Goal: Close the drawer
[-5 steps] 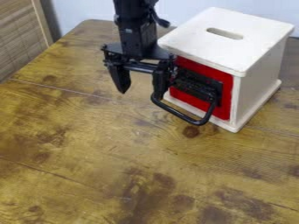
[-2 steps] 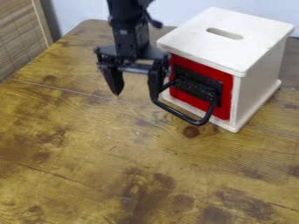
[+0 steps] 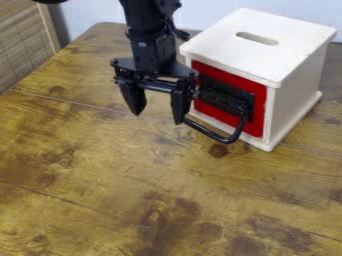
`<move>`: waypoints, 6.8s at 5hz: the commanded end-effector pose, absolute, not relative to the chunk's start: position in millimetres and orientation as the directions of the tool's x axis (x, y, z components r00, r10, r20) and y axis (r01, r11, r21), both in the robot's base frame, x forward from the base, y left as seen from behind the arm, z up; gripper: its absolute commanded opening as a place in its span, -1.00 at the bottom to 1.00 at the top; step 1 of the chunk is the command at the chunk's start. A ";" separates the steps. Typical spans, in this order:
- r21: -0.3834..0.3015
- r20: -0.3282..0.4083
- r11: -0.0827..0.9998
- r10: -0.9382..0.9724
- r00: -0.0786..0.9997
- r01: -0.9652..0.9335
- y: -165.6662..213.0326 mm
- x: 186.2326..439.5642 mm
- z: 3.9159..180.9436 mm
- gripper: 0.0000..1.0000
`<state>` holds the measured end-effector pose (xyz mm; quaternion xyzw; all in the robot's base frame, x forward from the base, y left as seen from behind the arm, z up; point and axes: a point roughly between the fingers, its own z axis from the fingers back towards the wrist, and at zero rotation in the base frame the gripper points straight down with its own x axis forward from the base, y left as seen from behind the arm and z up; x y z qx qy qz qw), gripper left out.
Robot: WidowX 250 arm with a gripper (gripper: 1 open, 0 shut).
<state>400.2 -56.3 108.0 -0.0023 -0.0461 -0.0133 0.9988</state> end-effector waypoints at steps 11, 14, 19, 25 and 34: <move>-0.021 0.205 0.987 0.157 0.966 -0.156 -48.1 397.8 166.1 1.00; -0.021 0.189 0.990 0.141 0.972 -0.140 -34.8 422.6 130.4 1.00; -0.016 0.192 1.000 0.022 0.981 -0.020 -53.9 409.2 170.9 1.00; -0.015 0.170 0.984 0.179 0.969 -0.179 -38.2 410.9 154.3 1.00; -0.012 0.188 0.999 0.044 0.981 -0.043 -25.9 402.5 147.0 1.00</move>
